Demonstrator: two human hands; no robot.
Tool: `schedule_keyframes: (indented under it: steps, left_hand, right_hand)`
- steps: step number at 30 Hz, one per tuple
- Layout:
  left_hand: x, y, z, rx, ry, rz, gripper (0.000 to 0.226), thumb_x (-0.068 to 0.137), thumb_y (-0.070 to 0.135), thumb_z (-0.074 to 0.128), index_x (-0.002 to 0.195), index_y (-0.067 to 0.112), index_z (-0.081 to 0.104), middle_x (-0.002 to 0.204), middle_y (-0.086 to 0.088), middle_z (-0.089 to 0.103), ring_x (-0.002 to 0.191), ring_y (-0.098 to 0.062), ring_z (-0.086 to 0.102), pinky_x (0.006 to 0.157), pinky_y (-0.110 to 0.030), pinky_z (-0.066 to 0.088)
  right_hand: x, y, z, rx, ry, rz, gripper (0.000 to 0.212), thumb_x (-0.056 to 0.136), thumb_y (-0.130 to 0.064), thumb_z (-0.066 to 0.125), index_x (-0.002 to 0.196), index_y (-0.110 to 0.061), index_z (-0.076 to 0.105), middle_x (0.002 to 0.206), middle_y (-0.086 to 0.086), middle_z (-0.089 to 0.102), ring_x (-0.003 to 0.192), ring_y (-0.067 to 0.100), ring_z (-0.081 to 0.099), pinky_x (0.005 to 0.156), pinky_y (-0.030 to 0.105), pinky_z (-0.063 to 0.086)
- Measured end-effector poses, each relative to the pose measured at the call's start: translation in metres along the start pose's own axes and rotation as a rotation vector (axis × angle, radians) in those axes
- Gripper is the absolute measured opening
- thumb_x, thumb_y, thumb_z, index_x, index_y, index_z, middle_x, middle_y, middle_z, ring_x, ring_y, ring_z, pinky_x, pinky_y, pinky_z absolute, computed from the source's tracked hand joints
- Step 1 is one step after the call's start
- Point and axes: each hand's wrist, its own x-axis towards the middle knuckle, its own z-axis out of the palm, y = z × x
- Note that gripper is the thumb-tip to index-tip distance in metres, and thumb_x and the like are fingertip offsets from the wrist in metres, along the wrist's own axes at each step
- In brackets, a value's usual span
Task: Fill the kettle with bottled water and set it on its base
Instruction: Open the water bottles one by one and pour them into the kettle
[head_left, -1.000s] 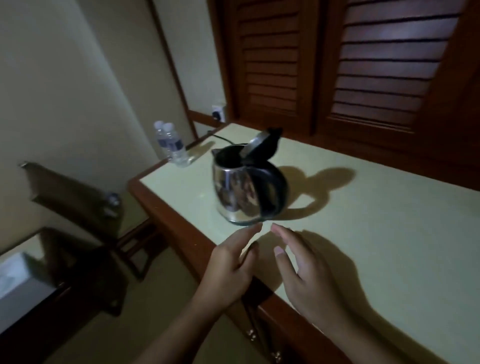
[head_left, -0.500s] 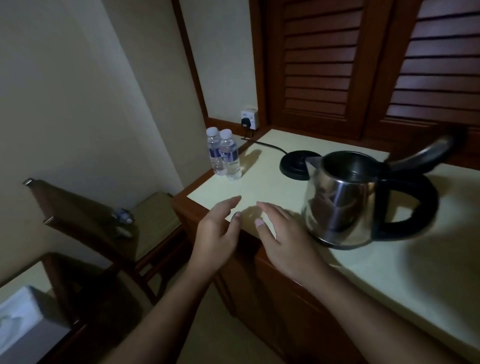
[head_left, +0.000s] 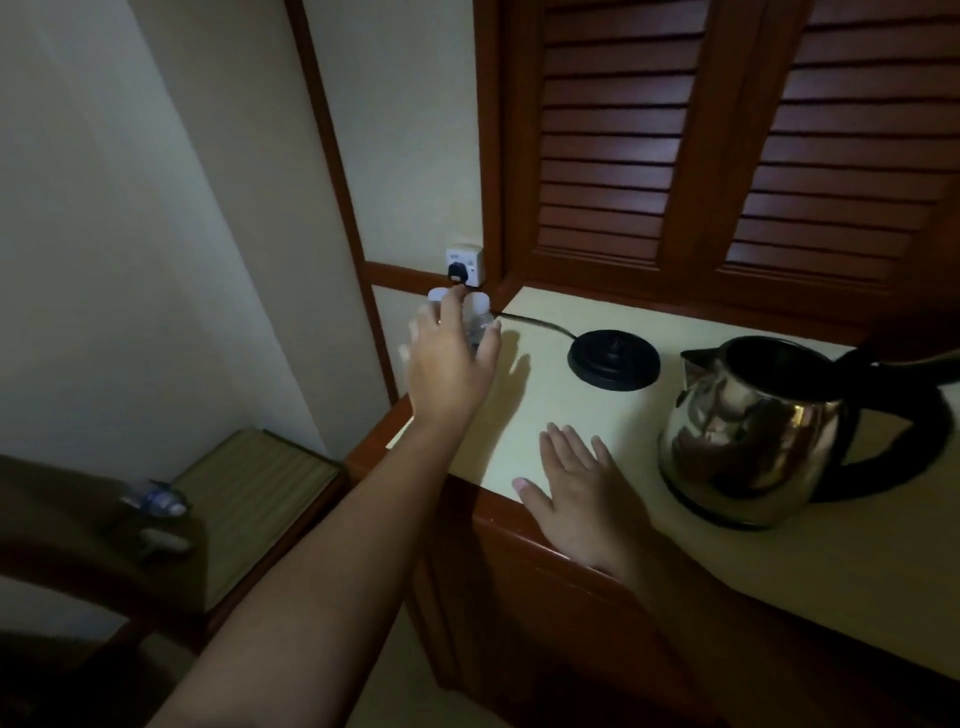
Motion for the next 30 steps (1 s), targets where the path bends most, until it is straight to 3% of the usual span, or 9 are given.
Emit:
schedule_keyframes:
  steps: [4,9,12,15,17,21,23,26,30]
  left_hand:
    - [0.02,0.006,0.01,0.176,-0.052,0.037,0.057,0.098,0.055,0.062,0.143,0.022,0.052,0.131,-0.011,0.055,0.123,-0.029,0.055,0.098,-0.048,0.046]
    - [0.016,0.001,0.011,0.159,-0.066,0.093,0.054,0.094,0.051,0.07,0.135,0.023,0.049,0.13,-0.012,0.053,0.116,-0.028,0.057,0.093,-0.043,0.054]
    - [0.009,-0.005,0.009,0.083,-0.124,0.148,0.055,0.095,0.052,0.069,0.136,0.024,0.044,0.13,-0.009,0.056,0.108,-0.024,0.063,0.079,-0.038,0.061]
    - [0.001,-0.014,0.001,-0.012,-0.146,0.225,0.045,0.097,0.045,0.07,0.129,0.023,0.047,0.119,-0.006,0.063,0.1,-0.022,0.065,0.073,-0.03,0.055]
    - [-0.005,-0.013,-0.011,-0.111,-0.16,0.221,0.041,0.095,0.043,0.073,0.124,0.025,0.049,0.108,0.0,0.066,0.091,-0.017,0.065,0.071,-0.029,0.055]
    - [-0.025,-0.001,-0.047,-0.306,-0.242,0.204,0.04,0.089,0.038,0.081,0.115,0.033,0.051,0.095,0.015,0.066,0.082,-0.001,0.066,0.067,-0.014,0.054]
    - [-0.035,0.004,-0.059,-0.368,-0.351,0.2,0.043,0.086,0.035,0.084,0.117,0.032,0.053,0.099,0.015,0.067,0.086,-0.001,0.068,0.07,-0.021,0.06]
    - [-0.054,0.006,-0.067,-0.357,-0.439,0.256,0.054,0.083,0.035,0.086,0.127,0.031,0.056,0.106,0.014,0.067,0.09,-0.004,0.067,0.071,-0.029,0.061]
    - [-0.071,0.01,-0.062,-0.424,-0.419,0.177,0.062,0.083,0.036,0.086,0.135,0.03,0.053,0.113,0.015,0.064,0.096,-0.003,0.062,0.072,-0.017,0.053]
  right_hand:
    - [0.0,-0.001,0.001,-0.004,0.06,-0.005,0.078,0.099,-0.065,0.019,0.16,-0.016,0.018,0.168,-0.001,0.014,0.155,0.013,0.007,0.126,0.04,0.0]
    - [0.002,0.003,0.002,0.06,0.108,-0.019,0.077,0.101,-0.063,0.024,0.159,-0.013,0.023,0.167,0.001,0.02,0.155,0.013,0.01,0.127,0.039,0.005]
    - [0.002,0.005,0.002,0.129,0.113,-0.004,0.075,0.102,-0.061,0.025,0.159,-0.014,0.02,0.168,0.001,0.017,0.155,0.013,0.009,0.127,0.036,0.004]
    - [-0.001,0.005,-0.001,0.238,0.194,-0.008,0.067,0.104,-0.053,0.033,0.157,-0.011,0.028,0.165,0.003,0.028,0.153,0.016,0.02,0.123,0.026,0.005]
    - [-0.003,0.006,-0.004,0.356,0.271,0.009,0.061,0.104,-0.046,0.04,0.153,-0.01,0.038,0.159,0.004,0.04,0.148,0.015,0.032,0.119,0.02,0.012]
    - [-0.013,0.008,-0.024,0.643,0.375,0.125,0.047,0.103,-0.036,0.042,0.144,-0.016,0.052,0.148,-0.001,0.054,0.137,0.008,0.045,0.117,0.025,0.031]
    - [-0.019,0.007,-0.038,0.684,0.444,0.133,0.043,0.101,-0.033,0.041,0.138,-0.019,0.057,0.14,-0.005,0.06,0.127,0.0,0.051,0.112,0.022,0.037]
    - [-0.022,0.001,-0.066,0.723,0.519,0.086,0.029,0.103,-0.024,0.049,0.127,-0.024,0.064,0.126,-0.012,0.066,0.11,-0.014,0.055,0.091,0.001,0.038]
    - [-0.015,-0.013,-0.103,0.73,0.423,-0.02,0.031,0.101,-0.025,0.055,0.129,-0.028,0.066,0.117,-0.013,0.065,0.103,-0.006,0.061,0.082,0.001,0.041]
